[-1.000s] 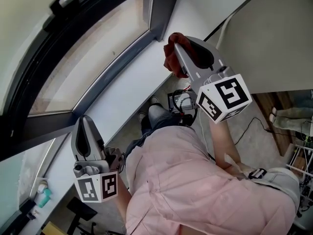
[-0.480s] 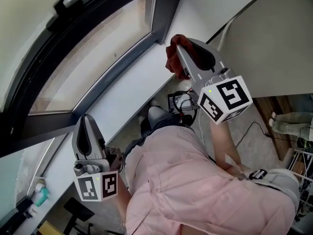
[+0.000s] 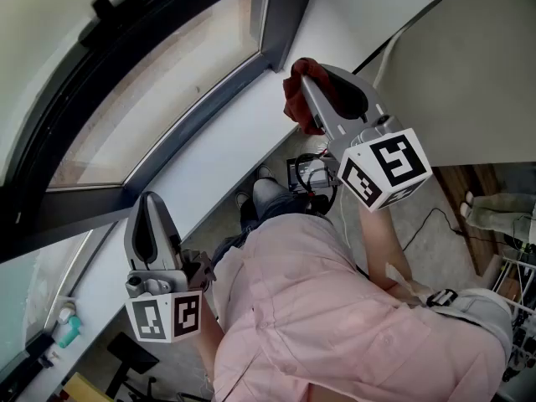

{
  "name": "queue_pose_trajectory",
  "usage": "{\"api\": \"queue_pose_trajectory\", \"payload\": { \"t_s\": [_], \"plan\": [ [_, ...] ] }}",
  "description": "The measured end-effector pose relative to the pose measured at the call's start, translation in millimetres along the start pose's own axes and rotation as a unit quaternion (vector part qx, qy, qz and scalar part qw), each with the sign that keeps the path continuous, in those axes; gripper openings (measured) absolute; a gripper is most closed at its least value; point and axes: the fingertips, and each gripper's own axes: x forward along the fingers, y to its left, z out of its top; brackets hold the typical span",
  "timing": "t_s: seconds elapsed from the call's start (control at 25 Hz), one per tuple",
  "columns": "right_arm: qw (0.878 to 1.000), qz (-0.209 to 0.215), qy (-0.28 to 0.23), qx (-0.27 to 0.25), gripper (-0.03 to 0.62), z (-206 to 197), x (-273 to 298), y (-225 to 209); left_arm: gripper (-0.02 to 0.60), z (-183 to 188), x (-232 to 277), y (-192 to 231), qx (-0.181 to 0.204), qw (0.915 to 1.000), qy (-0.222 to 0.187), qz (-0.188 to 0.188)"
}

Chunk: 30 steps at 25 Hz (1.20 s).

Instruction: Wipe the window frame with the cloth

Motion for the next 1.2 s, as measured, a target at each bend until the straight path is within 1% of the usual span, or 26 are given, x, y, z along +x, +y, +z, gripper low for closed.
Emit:
{"api": "queue_pose_trajectory", "payload": {
  "t_s": [0.2,0.56,0.76,1.2],
  "plan": [
    [1.0,0.007,-0.001,0.001,0.063,0.8,0.5,2.2,-0.005,5.0,-4.3,0.6,0.003,0.9999,-0.007,0.007],
    [1.0,0.01,-0.001,-0.005,0.063,3.7,1.0,4.5,-0.005,4.3,-3.5,0.5,0.0,1.0,-0.006,0.003],
    [1.0,0.007,-0.001,0.002,0.063,3.5,2.8,3.0,-0.005,4.7,-2.3,1.5,0.0,1.0,-0.008,0.005],
    [0.999,0.039,-0.015,-0.002,0.063,17.6,30.5,11.9,-0.005,11.3,-2.1,13.6,-0.001,0.9992,-0.021,0.033]
  ]
}}
